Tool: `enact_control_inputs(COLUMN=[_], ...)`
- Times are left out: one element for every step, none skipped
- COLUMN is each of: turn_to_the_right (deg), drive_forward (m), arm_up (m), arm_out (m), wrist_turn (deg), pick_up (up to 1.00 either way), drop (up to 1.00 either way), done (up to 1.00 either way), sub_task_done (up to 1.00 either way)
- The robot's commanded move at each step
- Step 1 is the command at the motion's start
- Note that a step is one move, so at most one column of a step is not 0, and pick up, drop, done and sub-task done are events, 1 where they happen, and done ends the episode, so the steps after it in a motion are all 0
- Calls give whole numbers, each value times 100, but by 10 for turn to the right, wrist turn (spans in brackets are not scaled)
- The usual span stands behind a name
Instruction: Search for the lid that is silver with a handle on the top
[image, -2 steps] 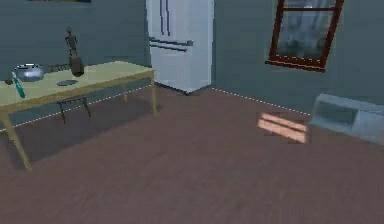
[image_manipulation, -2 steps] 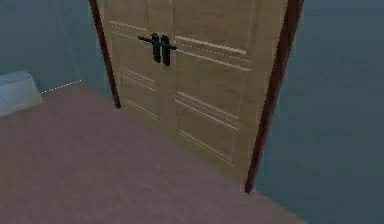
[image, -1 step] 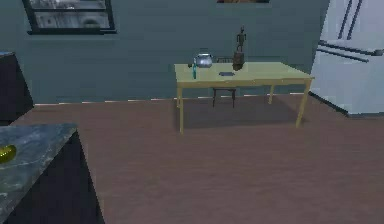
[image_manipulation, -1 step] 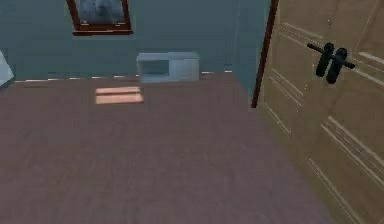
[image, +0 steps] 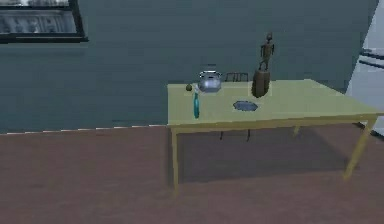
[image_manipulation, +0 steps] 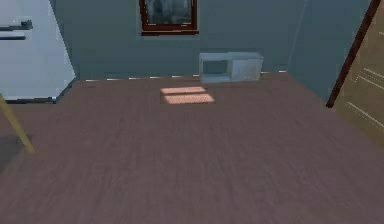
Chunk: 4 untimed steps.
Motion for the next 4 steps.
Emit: enact_control_inputs(turn_to_the_right=[-30,0,-450,0], drive_forward=[0,25,0,50], arm_up=[0,0,0,0], arm_out=[0,0,0,0], wrist_turn=[0,0,0,0], pick_up=[0,0,0,0], drop=[0,0,0,0], done=[0,0,0,0], sub_task_done=[0,0,0,0])
